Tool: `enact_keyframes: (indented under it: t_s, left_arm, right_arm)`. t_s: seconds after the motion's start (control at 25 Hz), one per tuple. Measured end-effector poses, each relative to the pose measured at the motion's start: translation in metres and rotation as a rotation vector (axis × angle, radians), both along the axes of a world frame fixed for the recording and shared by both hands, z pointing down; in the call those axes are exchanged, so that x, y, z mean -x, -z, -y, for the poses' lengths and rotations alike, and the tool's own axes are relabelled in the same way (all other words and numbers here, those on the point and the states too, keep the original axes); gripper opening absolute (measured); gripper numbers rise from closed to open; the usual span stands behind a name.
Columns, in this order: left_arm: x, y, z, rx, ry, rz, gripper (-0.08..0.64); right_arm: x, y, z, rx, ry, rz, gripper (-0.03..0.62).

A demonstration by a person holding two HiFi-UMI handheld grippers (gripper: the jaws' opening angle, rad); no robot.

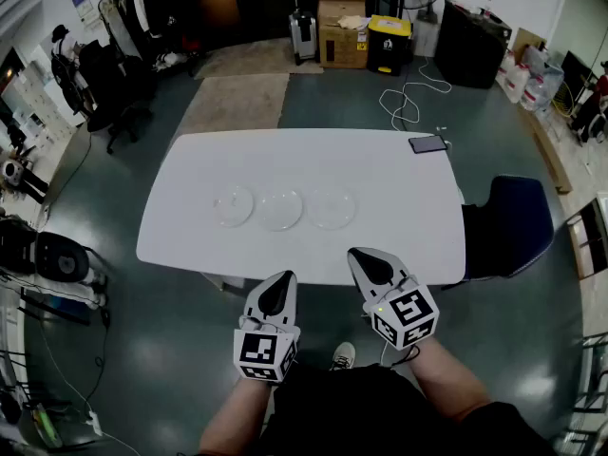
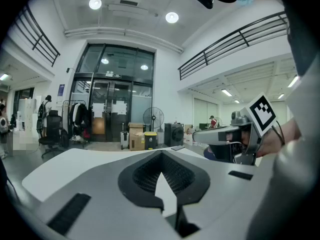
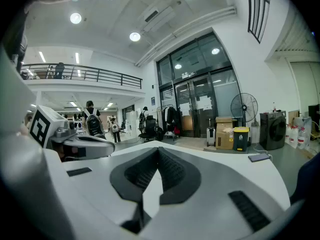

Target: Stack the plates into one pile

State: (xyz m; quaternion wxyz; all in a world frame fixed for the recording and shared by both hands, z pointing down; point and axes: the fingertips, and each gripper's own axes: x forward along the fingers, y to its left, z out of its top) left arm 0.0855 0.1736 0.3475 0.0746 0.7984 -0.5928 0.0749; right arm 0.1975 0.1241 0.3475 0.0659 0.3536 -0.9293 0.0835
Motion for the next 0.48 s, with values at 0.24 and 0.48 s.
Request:
enact_keyframes:
  t_s: [0.24, 0.48]
  left_arm:
    - [-0.0039, -0.0051, 0.0031, -0.001, 0.001, -0.011, 0.017]
    - [-0.0058, -0.0036, 0.0027, -0.009, 0.003, -0.017, 0.018]
  right_arm:
    - [-0.0036, -0.0053, 0.0017, 0.004, 0.004, 0.015, 0.017]
    - [-0.0041, -0.0007, -0.0025, -0.024, 0.031, 0.014, 0.018]
